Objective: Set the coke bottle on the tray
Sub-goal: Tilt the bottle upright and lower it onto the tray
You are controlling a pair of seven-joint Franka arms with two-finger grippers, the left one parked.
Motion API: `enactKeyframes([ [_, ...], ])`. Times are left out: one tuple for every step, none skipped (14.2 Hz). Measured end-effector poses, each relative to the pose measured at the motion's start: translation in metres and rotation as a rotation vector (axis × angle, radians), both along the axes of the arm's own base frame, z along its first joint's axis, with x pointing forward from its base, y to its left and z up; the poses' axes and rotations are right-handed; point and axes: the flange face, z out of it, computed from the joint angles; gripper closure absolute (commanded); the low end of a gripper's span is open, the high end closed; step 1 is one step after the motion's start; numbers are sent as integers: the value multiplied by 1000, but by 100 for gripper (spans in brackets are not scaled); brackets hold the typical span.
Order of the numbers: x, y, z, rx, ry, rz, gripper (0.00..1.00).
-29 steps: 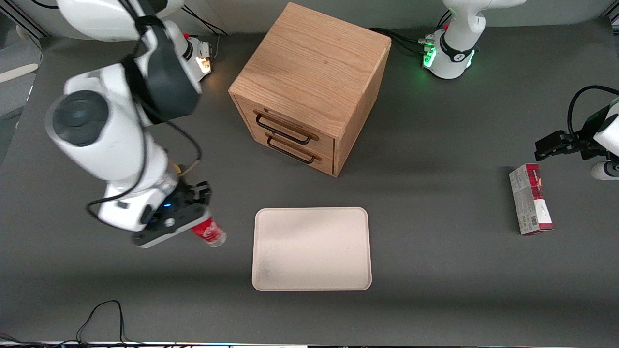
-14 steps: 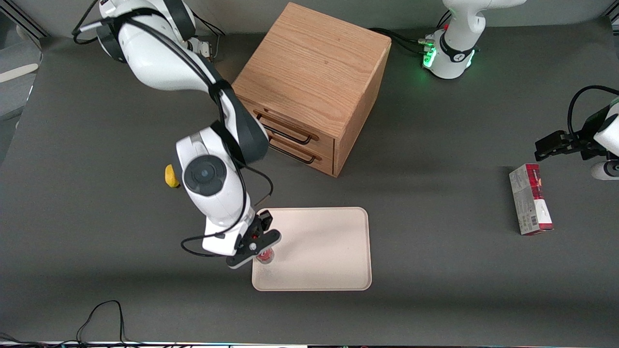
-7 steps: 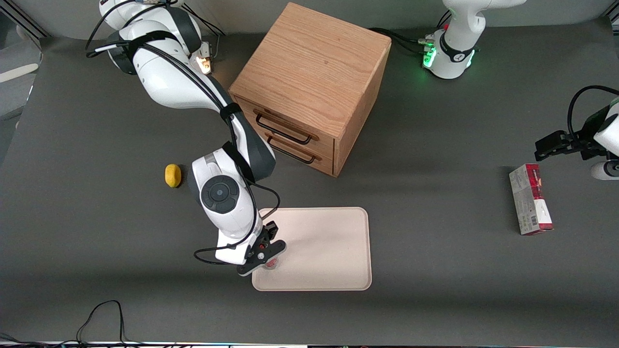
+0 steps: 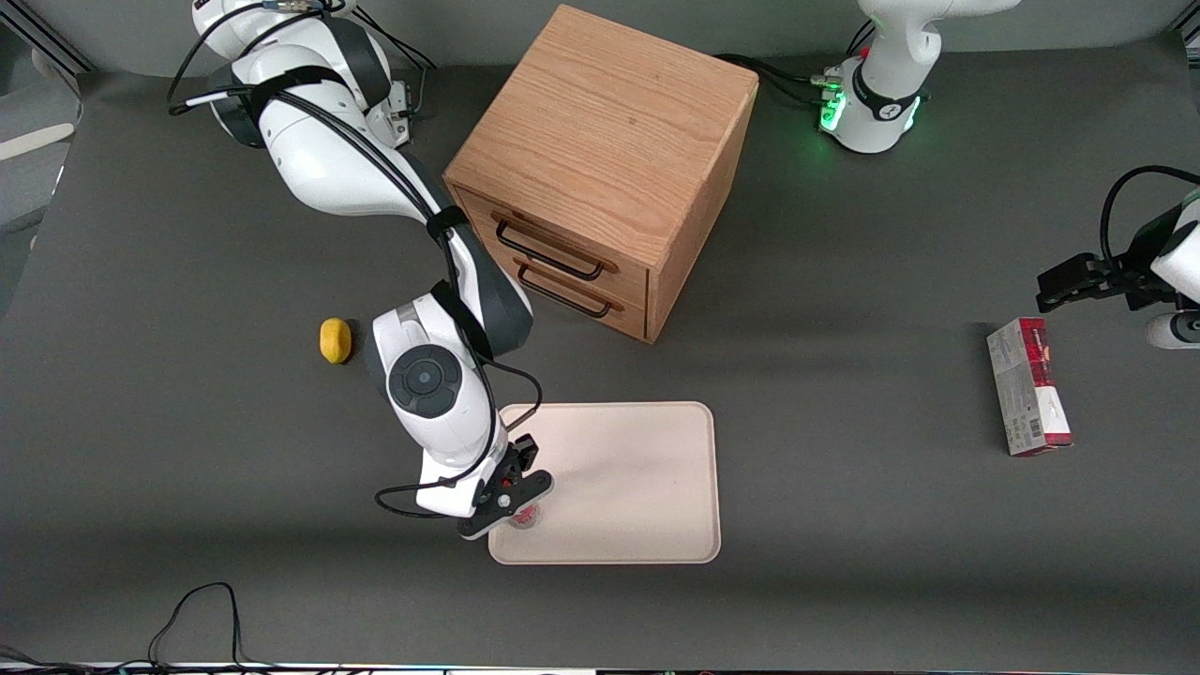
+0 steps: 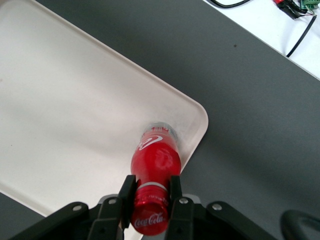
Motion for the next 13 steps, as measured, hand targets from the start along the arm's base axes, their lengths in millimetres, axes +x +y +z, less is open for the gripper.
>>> enactKeyframes([
  [1,-3,0,-1,1,-5,100],
  [3,-7,0,-2,4,-10,100],
  [4,-9,1,-4,8,-13,100],
  [4,-11,1,-6,12,-15,100],
  [4,-12,1,-7,14,-17,100],
  [4,-12,1,-7,14,-17,100],
  [4,-12,1,-7,15,-17,100],
  [3,-12,1,-9,21,-17,100],
  [2,-11,2,-14,35,-17,100],
  [-1,-11,2,-19,52,-16,100],
  [-3,-10,2,-24,67,-15,100],
  [-4,-9,2,-26,77,-15,100],
  [-4,-9,2,-26,78,-15,100],
])
